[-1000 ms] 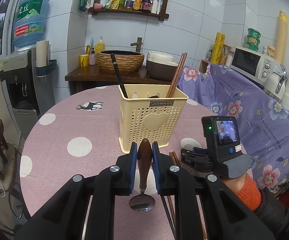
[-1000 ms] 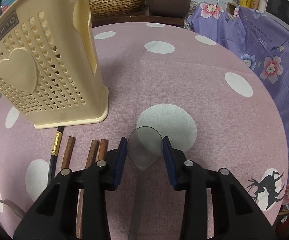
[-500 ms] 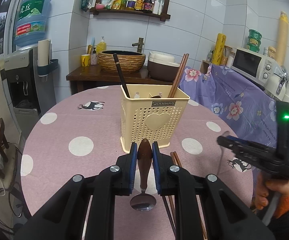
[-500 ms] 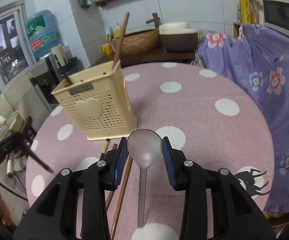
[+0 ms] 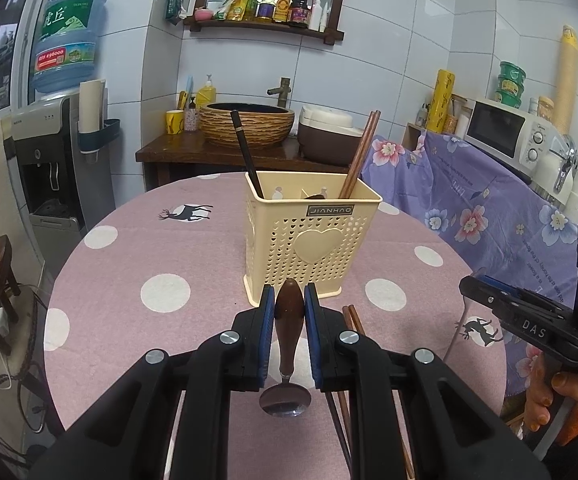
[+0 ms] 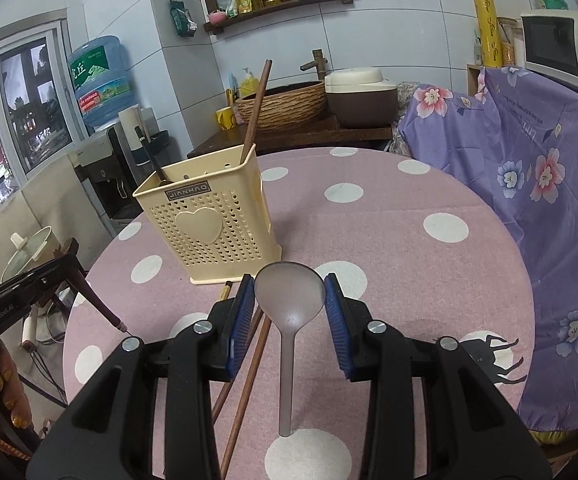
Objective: Organize utensils
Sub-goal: 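Carry the wooden spoon with the left gripper while the right gripper carries the clear spoon over the basket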
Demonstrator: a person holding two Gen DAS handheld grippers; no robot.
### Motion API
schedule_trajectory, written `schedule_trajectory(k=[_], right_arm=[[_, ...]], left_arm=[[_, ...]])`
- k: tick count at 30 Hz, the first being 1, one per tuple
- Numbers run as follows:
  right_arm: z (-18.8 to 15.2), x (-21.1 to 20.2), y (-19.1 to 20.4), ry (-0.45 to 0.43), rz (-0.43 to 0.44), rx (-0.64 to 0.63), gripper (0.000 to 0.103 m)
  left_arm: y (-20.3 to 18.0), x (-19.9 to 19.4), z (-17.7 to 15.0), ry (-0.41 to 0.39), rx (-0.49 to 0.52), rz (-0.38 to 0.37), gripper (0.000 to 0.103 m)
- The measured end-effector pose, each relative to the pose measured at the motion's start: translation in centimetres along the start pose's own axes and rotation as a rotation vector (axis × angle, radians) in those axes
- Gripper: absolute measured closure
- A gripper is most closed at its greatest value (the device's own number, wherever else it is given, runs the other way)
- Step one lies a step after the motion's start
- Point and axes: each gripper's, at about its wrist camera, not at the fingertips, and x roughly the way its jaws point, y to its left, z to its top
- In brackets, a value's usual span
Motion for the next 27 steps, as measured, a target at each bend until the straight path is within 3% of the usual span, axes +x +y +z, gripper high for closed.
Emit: schedule_trajectory(k=[8, 14, 22, 27], right_arm=[[0.6, 0.7, 0.7, -0.010, 0.007, -0.020, 0.067], [2.7, 0.6, 2.3, -0.043, 0.038, -0.055, 0.067], [11.6, -0.9, 7.0, -0.236, 0.071, -0.153, 0.067], [17.2, 0.4, 9.0, -0.323, 0.049, -0.156, 0.067]], left_arm=[[0.1, -0.3, 0.7, -0.015, -0.004, -0.015, 0.087], [-0.1, -1.4, 3.3, -0.053, 0.017, -0.064, 0.087], [-2.4, -4.6, 11.9, -0.241, 0.097, -0.081, 0.087], [-2.3, -2.8, 16.5, -0.265, 0.071, -0.068, 0.087]])
